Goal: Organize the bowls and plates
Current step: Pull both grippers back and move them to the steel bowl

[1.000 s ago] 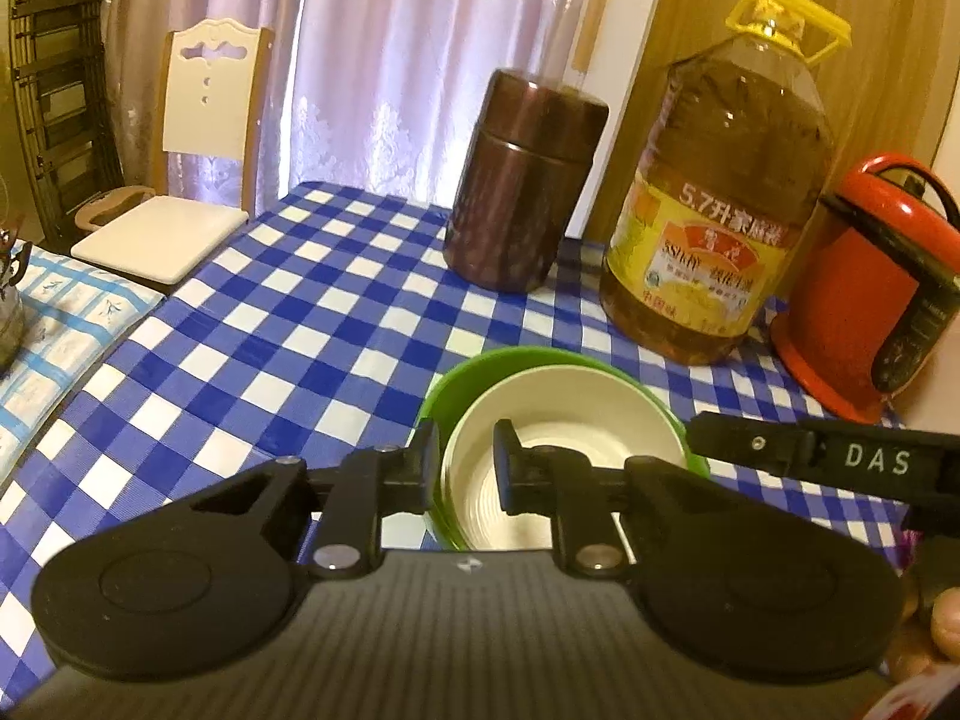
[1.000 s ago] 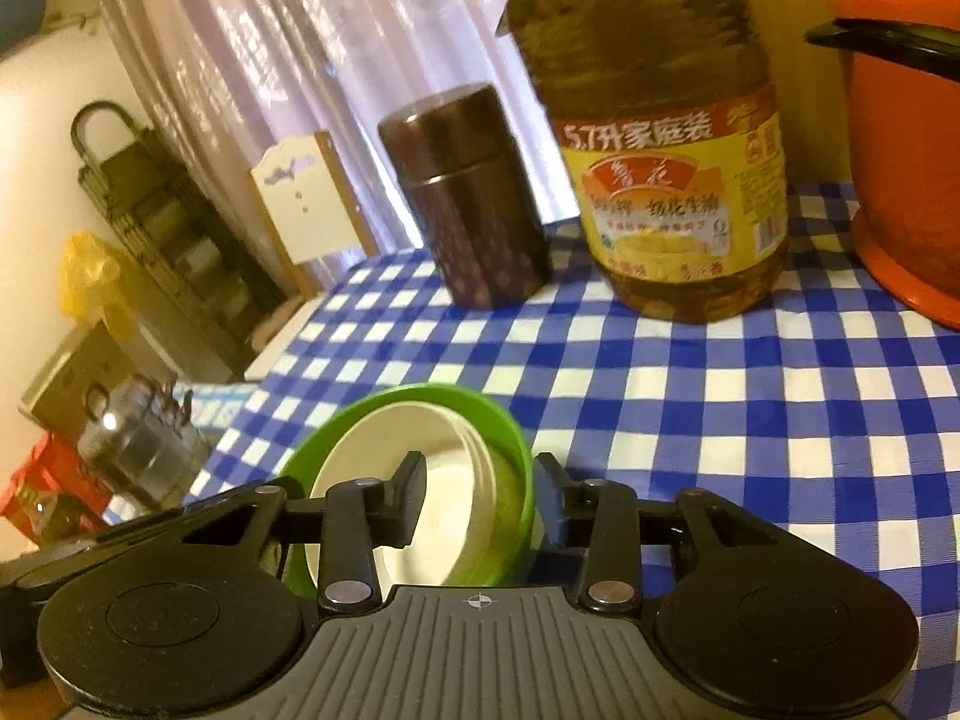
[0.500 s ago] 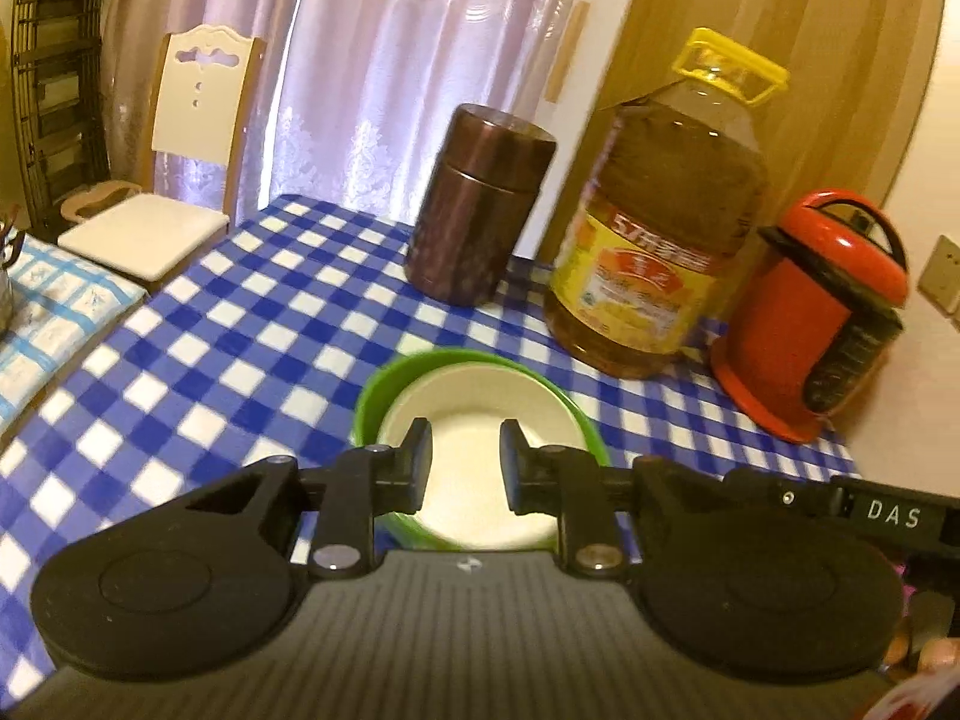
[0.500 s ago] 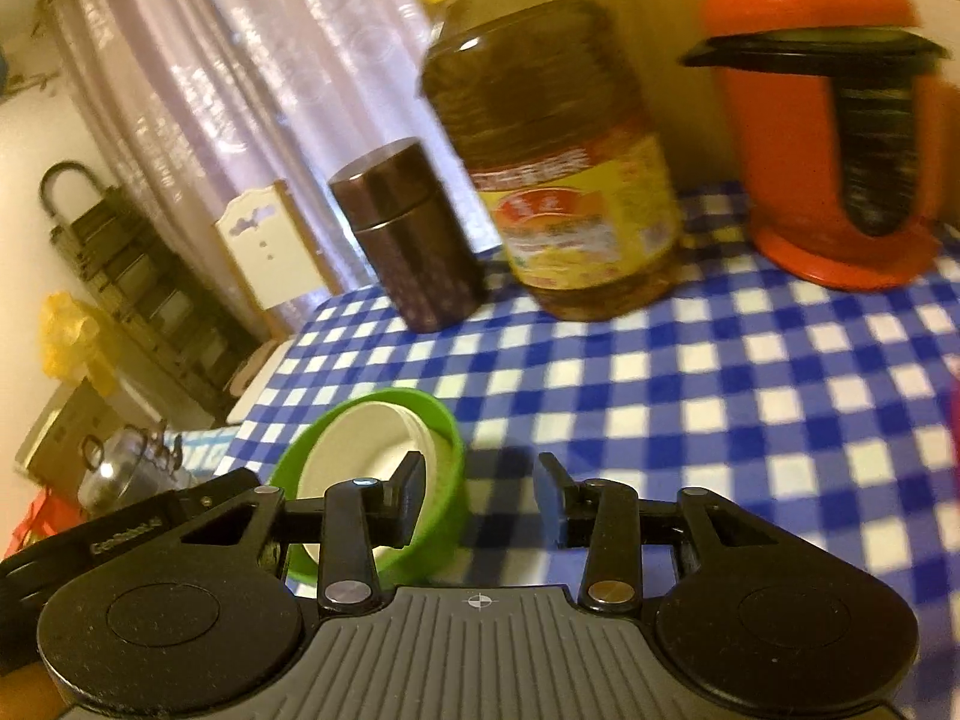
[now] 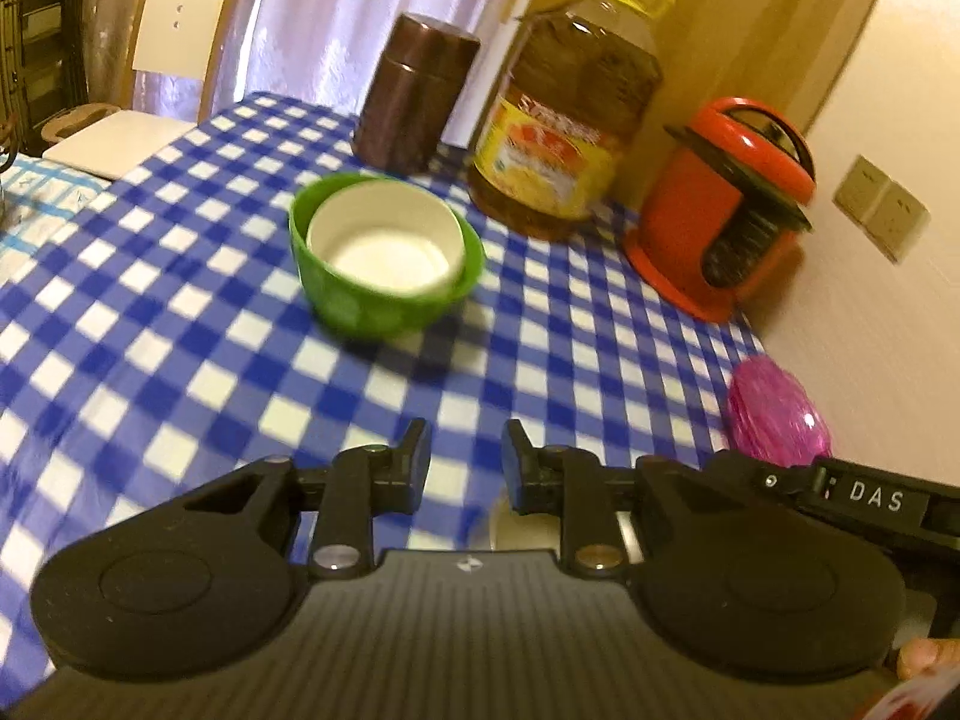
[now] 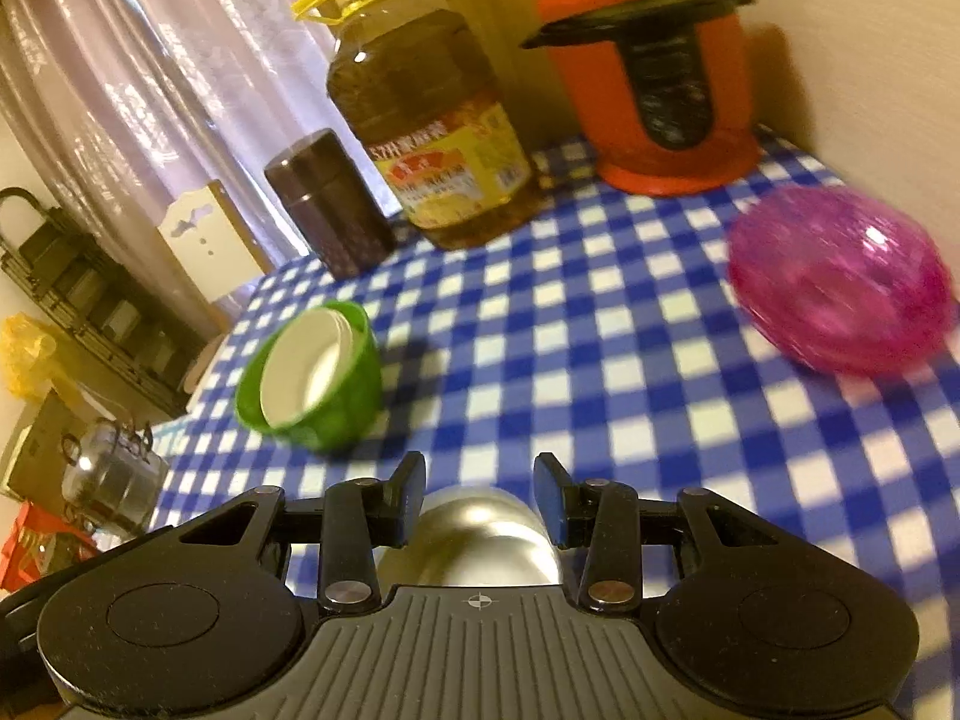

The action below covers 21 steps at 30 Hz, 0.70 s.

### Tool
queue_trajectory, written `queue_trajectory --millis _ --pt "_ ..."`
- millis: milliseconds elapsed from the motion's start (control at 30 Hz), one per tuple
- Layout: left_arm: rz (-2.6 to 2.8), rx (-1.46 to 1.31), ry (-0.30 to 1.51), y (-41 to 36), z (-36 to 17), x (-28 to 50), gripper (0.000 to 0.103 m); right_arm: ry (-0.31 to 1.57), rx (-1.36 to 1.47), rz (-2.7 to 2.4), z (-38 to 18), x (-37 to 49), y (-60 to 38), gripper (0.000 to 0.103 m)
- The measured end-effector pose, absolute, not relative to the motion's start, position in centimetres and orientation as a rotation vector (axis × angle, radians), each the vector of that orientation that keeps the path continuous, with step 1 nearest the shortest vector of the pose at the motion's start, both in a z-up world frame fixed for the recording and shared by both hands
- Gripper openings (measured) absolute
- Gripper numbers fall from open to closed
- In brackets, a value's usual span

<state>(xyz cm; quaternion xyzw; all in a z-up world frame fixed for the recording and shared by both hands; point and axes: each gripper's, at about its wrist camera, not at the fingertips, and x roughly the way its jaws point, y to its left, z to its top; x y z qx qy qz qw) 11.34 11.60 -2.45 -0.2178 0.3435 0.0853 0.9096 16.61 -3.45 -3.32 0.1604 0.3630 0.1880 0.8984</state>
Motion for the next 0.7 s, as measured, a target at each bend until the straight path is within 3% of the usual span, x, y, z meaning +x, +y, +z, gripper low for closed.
queue_trajectory --millis 700 --pt "0.160 -0.370 0.797 7.3 -1.2 5.4 0.026 0.829 0.299 0.353 -3.9 7.8 -7.0 0.040"
